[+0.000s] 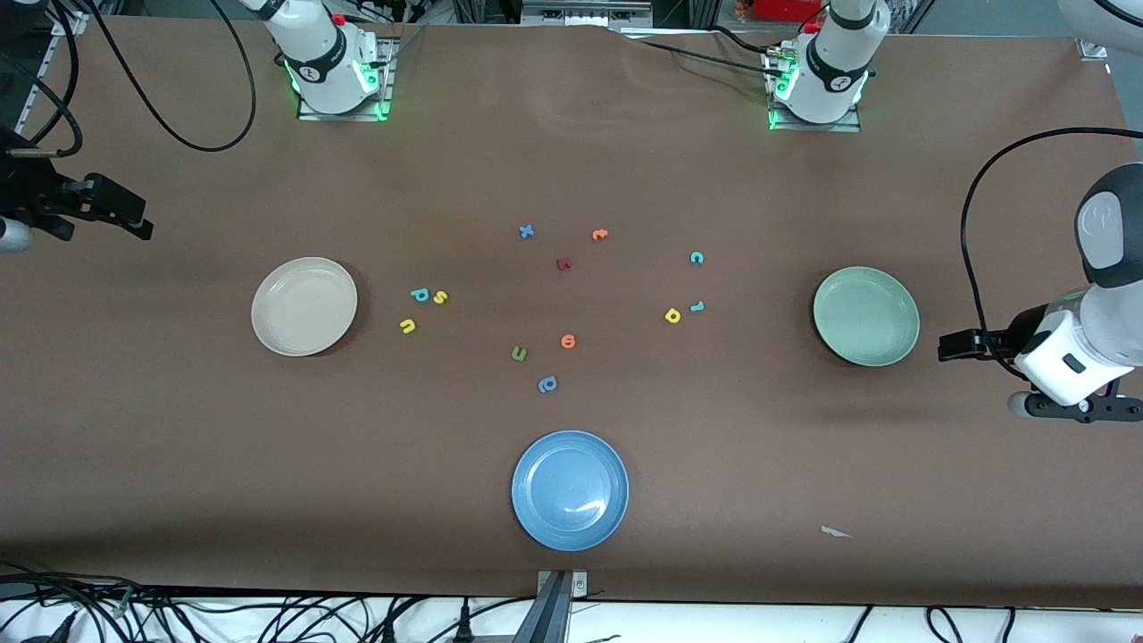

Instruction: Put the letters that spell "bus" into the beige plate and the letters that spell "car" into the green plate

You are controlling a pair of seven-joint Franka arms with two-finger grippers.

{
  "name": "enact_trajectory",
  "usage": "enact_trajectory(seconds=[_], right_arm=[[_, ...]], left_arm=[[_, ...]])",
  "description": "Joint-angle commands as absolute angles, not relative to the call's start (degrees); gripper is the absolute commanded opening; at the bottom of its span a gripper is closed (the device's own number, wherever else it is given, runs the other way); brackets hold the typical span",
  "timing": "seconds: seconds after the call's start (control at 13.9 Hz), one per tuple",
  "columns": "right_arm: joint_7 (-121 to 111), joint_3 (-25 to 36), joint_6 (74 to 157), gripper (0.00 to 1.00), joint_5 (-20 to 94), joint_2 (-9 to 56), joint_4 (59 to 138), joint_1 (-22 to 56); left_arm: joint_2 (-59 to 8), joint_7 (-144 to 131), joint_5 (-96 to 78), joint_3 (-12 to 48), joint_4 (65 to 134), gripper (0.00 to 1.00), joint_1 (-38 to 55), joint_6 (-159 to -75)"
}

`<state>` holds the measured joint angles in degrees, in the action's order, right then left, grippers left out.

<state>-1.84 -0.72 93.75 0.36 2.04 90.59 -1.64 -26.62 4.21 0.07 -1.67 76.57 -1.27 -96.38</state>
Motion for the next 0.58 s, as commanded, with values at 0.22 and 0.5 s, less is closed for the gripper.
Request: enact_trajectory(seconds=[0.22,0.5], right_arm=[[-2.3,-0.4,89.0,1.0,-0.2,1.1,84.8,-2.2],[-2.1,-0.7,88.9,1.0,-0.4,1.2,84.7,-2.1]], left_arm=[[-26.3,5.6,-1.1,-2.1,76.9,1.0,-1.1,-96.1],[-26.3,5.8,-1.1,-2.1,77.2,1.0,-1.1,-96.1]])
